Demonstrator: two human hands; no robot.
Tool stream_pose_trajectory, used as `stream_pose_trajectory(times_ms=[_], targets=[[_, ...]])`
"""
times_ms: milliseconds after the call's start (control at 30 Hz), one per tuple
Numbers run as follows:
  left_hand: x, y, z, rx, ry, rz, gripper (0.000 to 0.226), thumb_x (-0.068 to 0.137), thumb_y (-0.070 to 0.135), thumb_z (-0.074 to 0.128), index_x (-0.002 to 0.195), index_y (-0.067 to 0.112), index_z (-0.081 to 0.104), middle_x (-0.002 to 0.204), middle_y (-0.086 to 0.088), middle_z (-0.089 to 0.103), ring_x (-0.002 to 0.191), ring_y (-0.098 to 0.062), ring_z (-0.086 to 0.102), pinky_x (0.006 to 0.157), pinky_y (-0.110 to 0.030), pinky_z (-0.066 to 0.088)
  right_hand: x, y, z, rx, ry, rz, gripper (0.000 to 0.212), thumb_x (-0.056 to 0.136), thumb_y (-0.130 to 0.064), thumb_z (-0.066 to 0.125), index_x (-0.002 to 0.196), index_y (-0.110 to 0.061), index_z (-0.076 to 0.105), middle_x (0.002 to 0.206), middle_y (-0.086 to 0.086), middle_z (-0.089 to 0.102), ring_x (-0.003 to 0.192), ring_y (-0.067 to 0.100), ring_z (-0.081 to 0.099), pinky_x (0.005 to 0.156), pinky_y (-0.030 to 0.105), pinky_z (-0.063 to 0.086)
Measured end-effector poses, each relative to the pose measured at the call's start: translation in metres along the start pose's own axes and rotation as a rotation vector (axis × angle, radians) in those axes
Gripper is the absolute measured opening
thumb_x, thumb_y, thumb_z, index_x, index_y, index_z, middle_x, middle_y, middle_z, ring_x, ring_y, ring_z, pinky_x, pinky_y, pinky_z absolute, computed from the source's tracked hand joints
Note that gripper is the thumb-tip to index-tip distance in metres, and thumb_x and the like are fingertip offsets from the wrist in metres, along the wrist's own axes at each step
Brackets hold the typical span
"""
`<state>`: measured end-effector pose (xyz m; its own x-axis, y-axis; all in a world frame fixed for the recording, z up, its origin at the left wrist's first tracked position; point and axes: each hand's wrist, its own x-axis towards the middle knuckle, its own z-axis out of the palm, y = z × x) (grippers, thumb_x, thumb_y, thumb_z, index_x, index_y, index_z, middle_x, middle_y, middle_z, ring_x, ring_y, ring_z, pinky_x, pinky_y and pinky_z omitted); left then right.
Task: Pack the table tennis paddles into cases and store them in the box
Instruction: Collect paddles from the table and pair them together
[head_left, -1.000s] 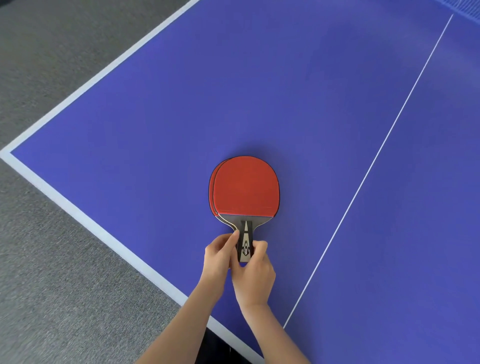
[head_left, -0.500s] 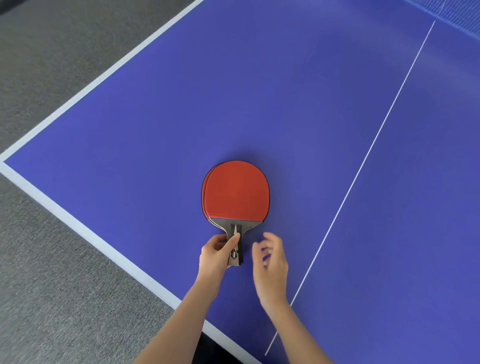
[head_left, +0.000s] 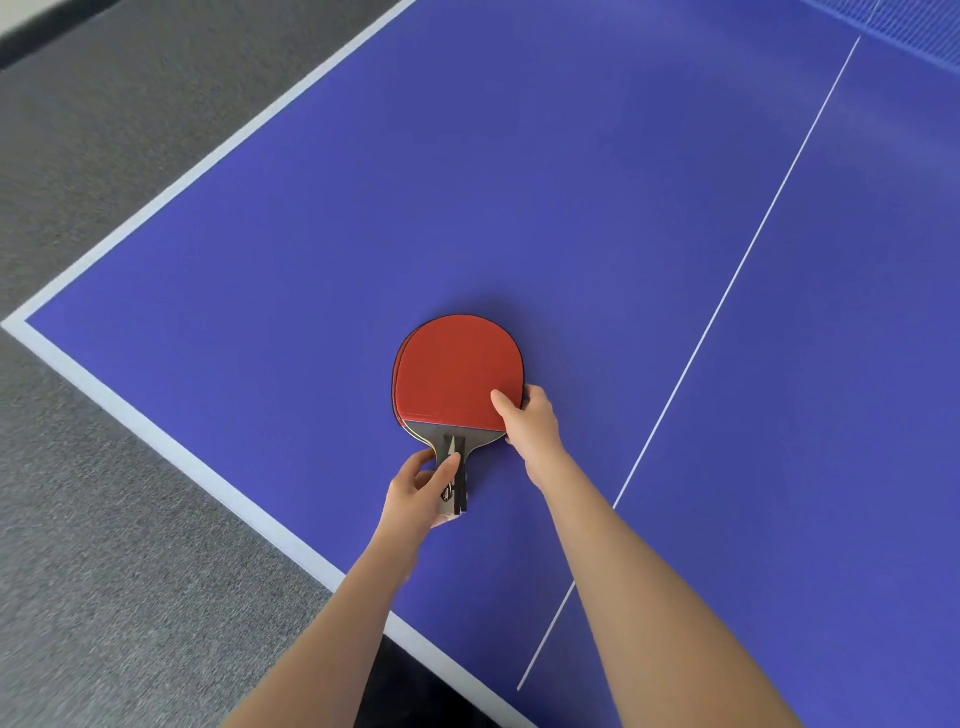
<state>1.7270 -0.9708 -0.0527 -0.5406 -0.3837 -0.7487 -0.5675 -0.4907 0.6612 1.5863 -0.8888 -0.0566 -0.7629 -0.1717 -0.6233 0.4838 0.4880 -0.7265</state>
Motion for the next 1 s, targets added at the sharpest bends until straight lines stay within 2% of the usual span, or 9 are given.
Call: stream_pose_trajectory(times_ms=[133, 233, 267, 333, 433, 600, 800, 900, 1000], targets=[[-0.007, -0.002, -0.006, 0.030, -0.012, -0.005, 0.039, 0.088, 0.039, 0.065, 0.122, 0.021, 0.056, 0.103, -0.010, 0.071, 0.087, -0.026, 0.071, 0.074, -0.034, 0.060, -0.005, 0.006, -0.008, -0.012, -0.053, 0.004, 0.040, 0.090, -0.038, 0.059, 0.122, -0.015, 0.046, 0.120, 0.003, 0.056, 0.108, 0.022, 0.056, 0.093, 0.042, 0.052], [-0.017, -0.005, -0.010, 0.063, -0.044, 0.002, 0.036, 0.090, 0.036, 0.064, 0.121, 0.019, 0.056, 0.098, -0.007, 0.072, 0.076, -0.020, 0.072, 0.066, -0.029, 0.060, -0.017, 0.015, -0.019, 0.047, -0.092, 0.036, 0.036, 0.088, -0.039, 0.063, 0.113, -0.019, 0.045, 0.113, 0.000, 0.058, 0.099, 0.018, 0.058, 0.075, 0.030, 0.054], [-0.021, -0.008, -0.010, 0.087, -0.055, 0.009, 0.037, 0.090, 0.037, 0.063, 0.121, 0.019, 0.056, 0.096, -0.006, 0.072, 0.076, -0.020, 0.072, 0.068, -0.030, 0.060, -0.022, 0.019, -0.025, 0.074, -0.102, 0.051, 0.038, 0.087, -0.039, 0.064, 0.113, -0.019, 0.044, 0.111, -0.001, 0.058, 0.097, 0.016, 0.058, 0.070, 0.026, 0.052], [-0.028, -0.014, -0.009, 0.163, -0.082, 0.024, 0.041, 0.089, 0.041, 0.062, 0.124, 0.019, 0.055, 0.100, -0.003, 0.071, 0.084, -0.022, 0.072, 0.083, -0.039, 0.059, -0.033, 0.028, -0.036, 0.140, -0.126, 0.080, 0.042, 0.086, -0.039, 0.067, 0.115, -0.018, 0.044, 0.109, -0.002, 0.057, 0.096, 0.014, 0.060, 0.064, 0.022, 0.051], [-0.040, -0.021, -0.006, 0.272, -0.139, 0.040, 0.041, 0.090, 0.045, 0.060, 0.123, 0.022, 0.052, 0.106, -0.003, 0.070, 0.092, -0.025, 0.071, 0.095, -0.047, 0.053, -0.050, 0.045, -0.052, 0.236, -0.127, 0.117, 0.048, 0.085, -0.038, 0.068, 0.121, -0.016, 0.045, 0.117, 0.001, 0.057, 0.103, 0.017, 0.060, 0.070, 0.023, 0.053], [-0.054, -0.026, -0.008, 0.396, -0.248, 0.083, 0.037, 0.091, 0.042, 0.058, 0.121, 0.019, 0.054, 0.102, -0.005, 0.071, 0.092, -0.026, 0.070, 0.092, -0.044, 0.054, -0.083, 0.072, -0.060, 0.303, -0.012, 0.116, 0.055, 0.085, -0.040, 0.066, 0.128, -0.014, 0.045, 0.125, 0.002, 0.056, 0.110, 0.022, 0.060, 0.086, 0.033, 0.054], [-0.074, -0.036, -0.030, 0.493, -0.419, 0.127, 0.026, 0.092, 0.033, 0.061, 0.111, 0.016, 0.057, 0.097, -0.011, 0.070, 0.089, -0.030, 0.068, 0.091, -0.051, 0.053, -0.136, 0.103, -0.046, 0.477, 0.206, 0.111, 0.053, 0.085, -0.042, 0.066, 0.123, -0.008, 0.049, 0.119, 0.004, 0.060, 0.102, 0.018, 0.064, 0.084, 0.031, 0.055], [-0.086, -0.043, -0.043, 0.561, -0.510, 0.137, 0.026, 0.091, 0.036, 0.061, 0.109, 0.018, 0.058, 0.096, -0.005, 0.071, 0.091, -0.028, 0.067, 0.088, -0.044, 0.052, -0.164, 0.125, -0.034, 0.542, 0.312, 0.138, 0.055, 0.086, -0.041, 0.065, 0.125, -0.005, 0.050, 0.121, 0.007, 0.060, 0.105, 0.022, 0.063, 0.086, 0.034, 0.054], [-0.097, -0.053, -0.056, 0.673, -0.593, 0.151, 0.026, 0.090, 0.041, 0.060, 0.109, 0.023, 0.058, 0.098, 0.000, 0.070, 0.082, -0.010, 0.061, 0.074, -0.023, 0.046, -0.194, 0.146, -0.025, 0.635, 0.375, 0.179, 0.054, 0.087, -0.039, 0.065, 0.125, -0.004, 0.049, 0.122, 0.009, 0.060, 0.105, 0.023, 0.063, 0.081, 0.032, 0.053]])
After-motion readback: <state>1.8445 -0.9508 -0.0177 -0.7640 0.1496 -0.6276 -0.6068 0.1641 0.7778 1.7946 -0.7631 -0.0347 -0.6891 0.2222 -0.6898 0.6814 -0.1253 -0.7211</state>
